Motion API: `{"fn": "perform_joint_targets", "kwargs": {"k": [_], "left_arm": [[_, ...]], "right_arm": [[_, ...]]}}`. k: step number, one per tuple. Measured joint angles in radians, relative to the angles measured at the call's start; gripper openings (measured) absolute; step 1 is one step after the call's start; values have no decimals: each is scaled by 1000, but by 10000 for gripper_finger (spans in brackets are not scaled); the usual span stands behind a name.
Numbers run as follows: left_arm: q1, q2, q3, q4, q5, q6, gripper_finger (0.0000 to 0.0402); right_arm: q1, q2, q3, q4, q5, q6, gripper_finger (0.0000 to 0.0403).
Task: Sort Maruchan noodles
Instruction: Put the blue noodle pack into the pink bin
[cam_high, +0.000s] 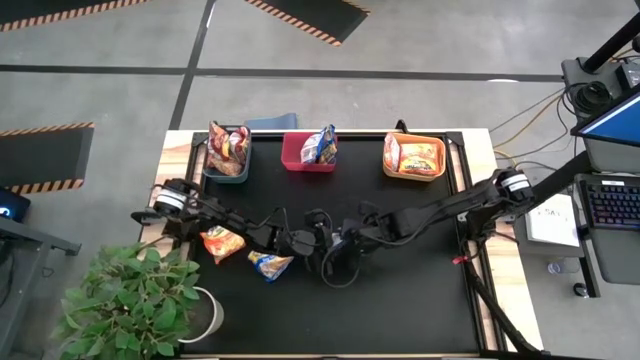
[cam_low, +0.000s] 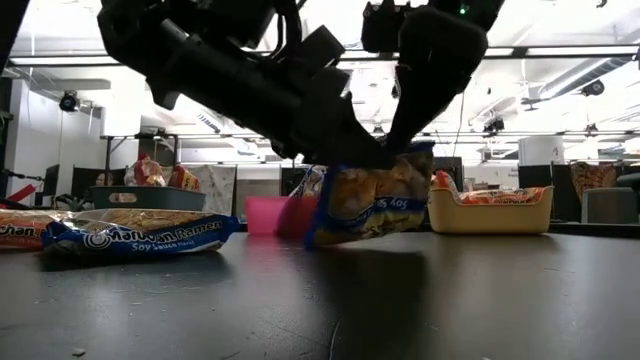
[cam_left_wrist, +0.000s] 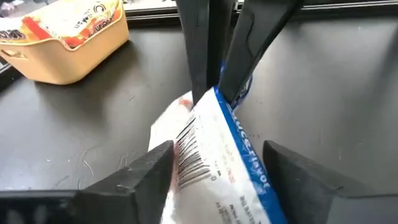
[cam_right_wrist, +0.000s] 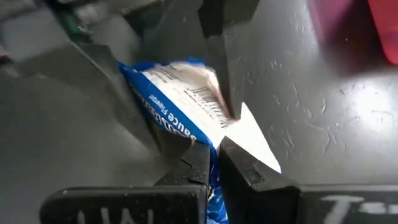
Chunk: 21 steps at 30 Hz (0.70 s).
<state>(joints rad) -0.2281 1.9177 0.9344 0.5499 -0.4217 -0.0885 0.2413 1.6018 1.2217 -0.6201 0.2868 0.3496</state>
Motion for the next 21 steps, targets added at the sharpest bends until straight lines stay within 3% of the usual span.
{"fn": "perform_joint_targets", "kwargs": {"k": [11, 18, 21], "left_arm": [[2, -26, 2, -7, -2, -10, 20], [17, -68, 2, -21, 1, -13, 3], [23, -91, 1, -48, 2, -23, 1]], "right_arm": [[0, -49, 0, 1, -3, -68, 13], [0, -122, -10, -2, 9, -115, 13], [0, -176, -28, 3, 62, -124, 13]]}}
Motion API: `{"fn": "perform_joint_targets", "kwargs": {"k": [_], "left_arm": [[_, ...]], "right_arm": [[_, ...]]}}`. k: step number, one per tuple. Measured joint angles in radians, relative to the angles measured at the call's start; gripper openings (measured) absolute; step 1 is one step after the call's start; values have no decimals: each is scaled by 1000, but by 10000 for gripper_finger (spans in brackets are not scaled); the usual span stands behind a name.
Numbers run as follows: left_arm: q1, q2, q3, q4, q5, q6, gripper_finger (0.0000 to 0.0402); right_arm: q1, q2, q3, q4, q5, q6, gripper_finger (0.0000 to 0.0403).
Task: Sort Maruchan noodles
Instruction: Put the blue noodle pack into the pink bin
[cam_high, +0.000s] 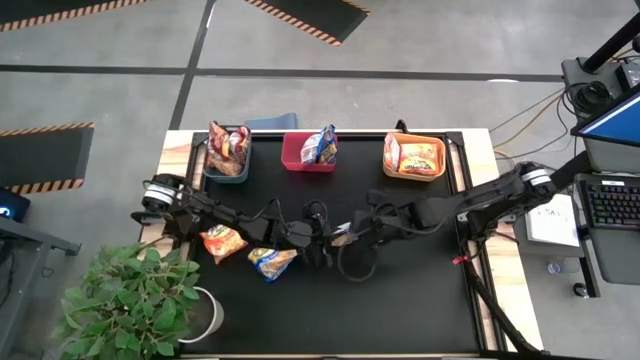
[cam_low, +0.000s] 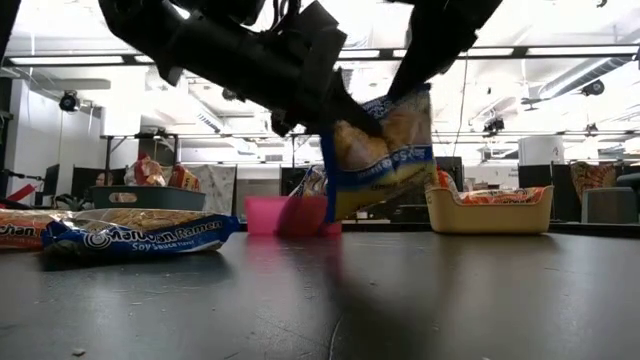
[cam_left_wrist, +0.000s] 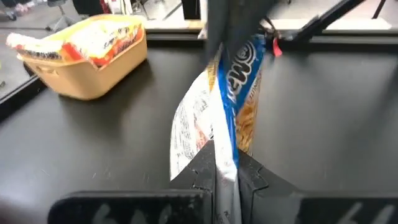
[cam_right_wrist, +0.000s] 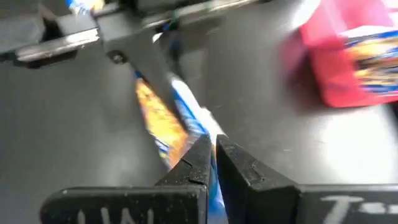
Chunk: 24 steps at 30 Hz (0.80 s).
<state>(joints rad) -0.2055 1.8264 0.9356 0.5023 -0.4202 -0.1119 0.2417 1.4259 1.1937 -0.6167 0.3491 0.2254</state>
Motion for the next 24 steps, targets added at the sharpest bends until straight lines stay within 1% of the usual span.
{"fn": "perform_joint_targets", "kwargs": {"k": [4, 7, 12, 17, 21, 24], "left_arm": [[4, -23, -5, -46, 3, -1, 0], [13, -47, -4, -57, -9, -4, 0], [36, -83, -5, -97, -45, -6, 0], [70, -138, -2, -121, -126, -22, 0], [107, -190, -2, -153, -186, -29, 0], [141, -228, -2, -194, -192, -29, 0]], "right_arm": [[0, -89, -54, 19, 71, -1, 12], [0, -157, -118, 76, 95, -10, 12], [0, -277, -223, 243, 100, -64, 12], [-7, -379, -307, 413, 103, -153, 13], [-33, -447, -370, 516, 104, -228, 13], [-59, -495, -411, 573, 103, -268, 13]]}}
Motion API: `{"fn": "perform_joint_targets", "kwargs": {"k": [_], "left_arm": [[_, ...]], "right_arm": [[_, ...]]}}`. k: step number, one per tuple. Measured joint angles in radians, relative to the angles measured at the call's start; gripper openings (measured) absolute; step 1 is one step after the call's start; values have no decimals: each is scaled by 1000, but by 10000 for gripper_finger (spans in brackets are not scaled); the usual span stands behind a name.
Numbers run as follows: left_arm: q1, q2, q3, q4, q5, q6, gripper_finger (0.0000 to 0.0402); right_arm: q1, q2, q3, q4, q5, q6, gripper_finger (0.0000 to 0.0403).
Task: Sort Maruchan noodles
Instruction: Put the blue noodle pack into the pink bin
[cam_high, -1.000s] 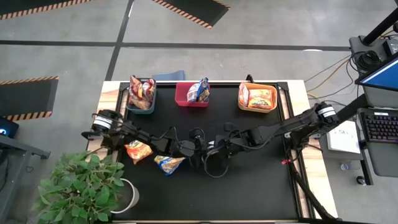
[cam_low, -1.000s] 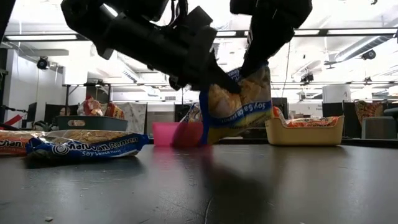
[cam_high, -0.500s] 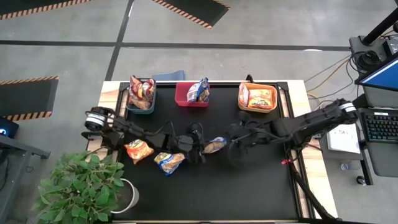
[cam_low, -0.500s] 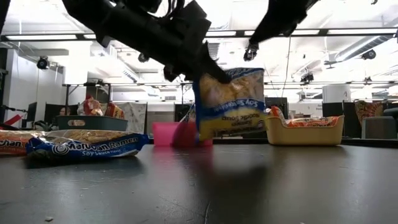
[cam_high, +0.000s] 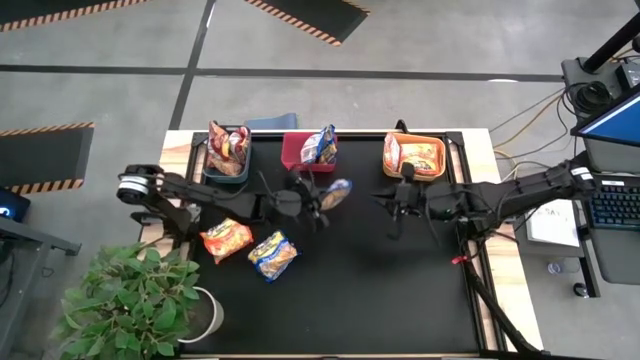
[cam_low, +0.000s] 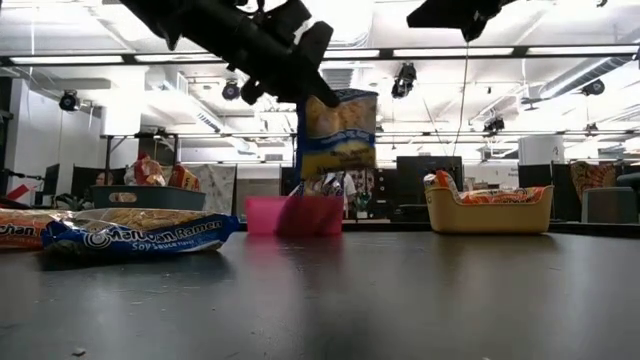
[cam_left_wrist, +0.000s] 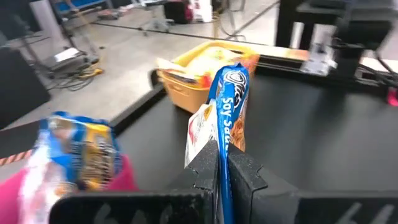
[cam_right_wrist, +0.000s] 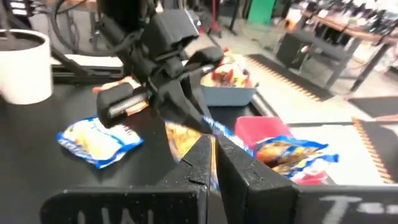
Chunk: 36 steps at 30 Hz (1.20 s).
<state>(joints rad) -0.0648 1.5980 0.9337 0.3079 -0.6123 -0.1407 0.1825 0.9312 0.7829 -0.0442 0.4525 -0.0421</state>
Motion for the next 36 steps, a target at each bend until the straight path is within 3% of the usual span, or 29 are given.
{"fn": "perform_joint_targets", "kwargs": {"k": [17, 28, 36], "left_arm": [[209, -194, 0, -97, -45, 31, 0], [416, -132, 0, -99, -45, 6, 0], [498, -53, 0, -99, -44, -33, 0]], "right_arm": [[-118, -95, -88, 82, -15, -85, 13], [-195, -147, -88, 79, -15, -130, 13], [-242, -143, -88, 75, -15, -142, 13]]}}
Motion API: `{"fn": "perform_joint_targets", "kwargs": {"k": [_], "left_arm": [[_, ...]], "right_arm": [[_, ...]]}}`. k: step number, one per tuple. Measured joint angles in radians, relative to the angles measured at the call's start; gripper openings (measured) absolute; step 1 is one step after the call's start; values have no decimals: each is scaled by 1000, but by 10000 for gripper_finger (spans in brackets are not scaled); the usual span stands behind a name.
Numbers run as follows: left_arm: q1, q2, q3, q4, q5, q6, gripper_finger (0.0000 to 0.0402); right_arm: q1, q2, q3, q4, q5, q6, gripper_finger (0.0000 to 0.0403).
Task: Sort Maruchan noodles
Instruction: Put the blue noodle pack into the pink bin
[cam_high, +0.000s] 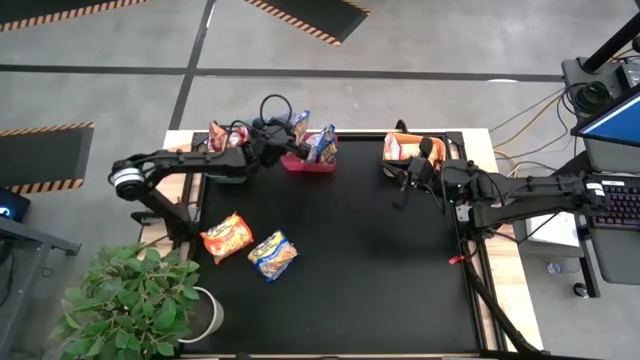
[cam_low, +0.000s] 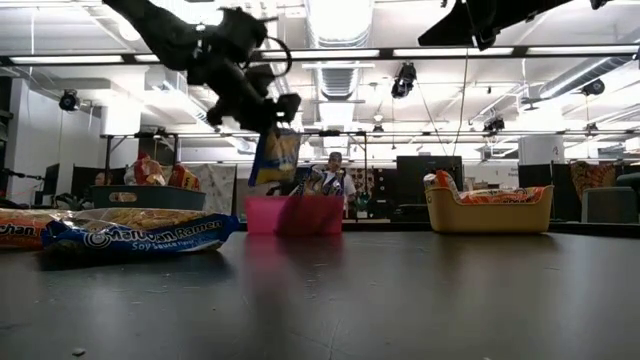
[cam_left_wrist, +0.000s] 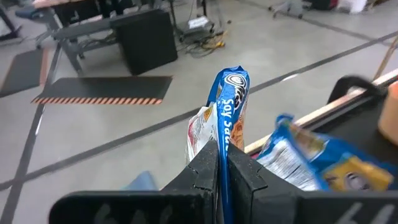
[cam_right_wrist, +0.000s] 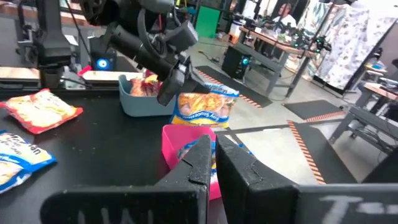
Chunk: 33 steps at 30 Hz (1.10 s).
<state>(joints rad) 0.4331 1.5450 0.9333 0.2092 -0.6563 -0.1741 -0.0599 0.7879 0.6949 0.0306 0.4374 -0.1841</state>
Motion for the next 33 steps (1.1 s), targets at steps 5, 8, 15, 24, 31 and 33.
{"fn": "perform_joint_targets", "kwargs": {"k": [5, 8, 15, 24, 31, 33], "left_arm": [[15, 66, 0, 5, 2, -18, 0], [16, 100, 3, 9, 5, -56, 0], [20, 146, 18, 2, 12, -130, 0], [15, 148, 18, -119, 11, -260, 0], [-8, 141, 18, -123, 13, -277, 0], [-13, 141, 18, -125, 12, -294, 0]], "right_arm": [[-6, 0, 0, -14, 0, 7, 13], [-6, 0, 0, -15, 0, 3, 13], [-6, 0, 0, -15, 0, 0, 13], [-6, 0, 0, -17, 0, 1, 13], [-6, 0, 0, -18, 0, 10, 13], [-6, 0, 0, -18, 0, 10, 13]]}}
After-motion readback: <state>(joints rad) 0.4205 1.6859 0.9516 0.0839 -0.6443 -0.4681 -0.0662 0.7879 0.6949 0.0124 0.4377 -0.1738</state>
